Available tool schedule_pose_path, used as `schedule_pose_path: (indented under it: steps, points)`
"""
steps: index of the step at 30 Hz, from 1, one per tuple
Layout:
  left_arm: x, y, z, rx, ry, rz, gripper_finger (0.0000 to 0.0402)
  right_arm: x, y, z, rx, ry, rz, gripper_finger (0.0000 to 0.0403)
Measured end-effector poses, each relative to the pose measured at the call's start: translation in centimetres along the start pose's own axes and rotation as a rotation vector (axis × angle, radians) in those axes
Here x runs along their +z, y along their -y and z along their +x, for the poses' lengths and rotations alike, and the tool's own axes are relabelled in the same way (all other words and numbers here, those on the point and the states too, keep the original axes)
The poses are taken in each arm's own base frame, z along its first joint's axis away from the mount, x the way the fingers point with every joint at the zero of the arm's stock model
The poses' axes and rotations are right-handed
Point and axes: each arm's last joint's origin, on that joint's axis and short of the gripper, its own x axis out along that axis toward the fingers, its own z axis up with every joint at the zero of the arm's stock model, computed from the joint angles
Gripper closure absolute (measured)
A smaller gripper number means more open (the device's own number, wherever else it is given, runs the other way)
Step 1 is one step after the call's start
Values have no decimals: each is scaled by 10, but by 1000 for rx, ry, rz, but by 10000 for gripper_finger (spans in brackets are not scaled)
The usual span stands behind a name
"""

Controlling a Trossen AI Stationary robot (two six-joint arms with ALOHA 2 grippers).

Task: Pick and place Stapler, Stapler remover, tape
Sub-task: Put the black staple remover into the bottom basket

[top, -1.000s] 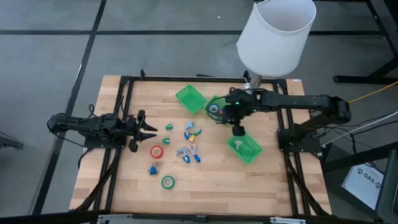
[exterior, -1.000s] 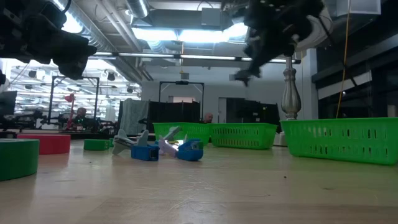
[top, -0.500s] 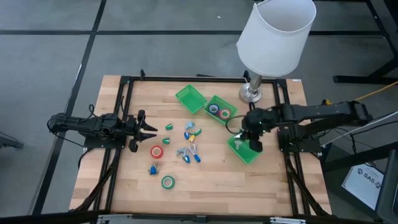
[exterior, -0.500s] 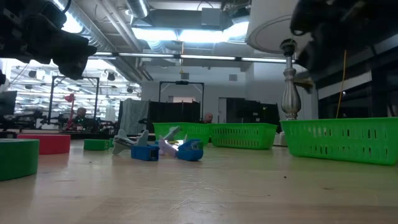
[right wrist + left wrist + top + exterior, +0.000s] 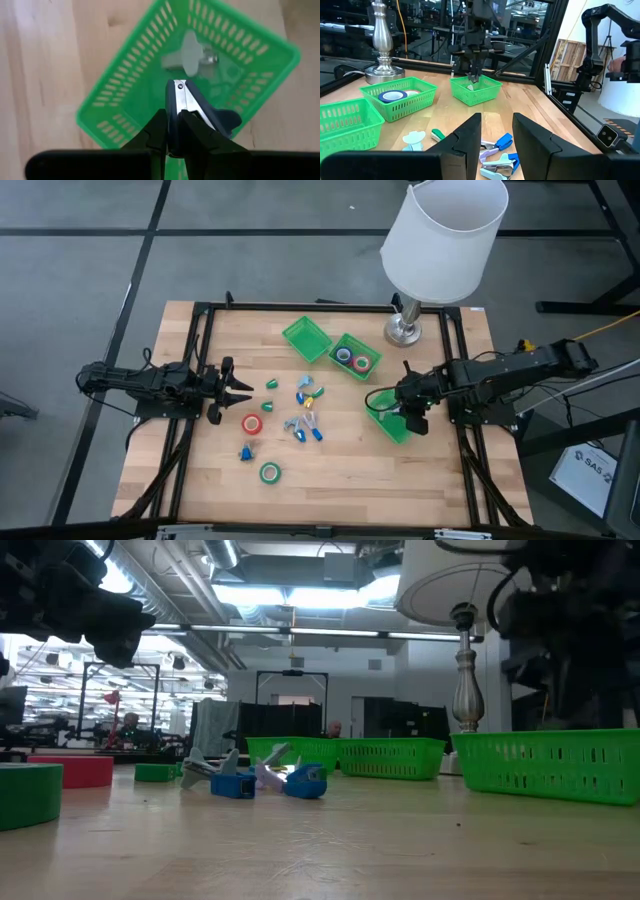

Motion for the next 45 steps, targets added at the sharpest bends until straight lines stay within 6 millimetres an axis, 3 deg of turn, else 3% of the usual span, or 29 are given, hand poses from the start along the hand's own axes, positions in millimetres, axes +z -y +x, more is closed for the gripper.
schedule_pose_path:
  steps: [11,45]
  points:
    - [0,0,0,0,0,0,295,-7,4,8,-25,-14,-7,361]
    - [0,0,0,0,0,0,295,6,0,7,-20,131,-46,358]
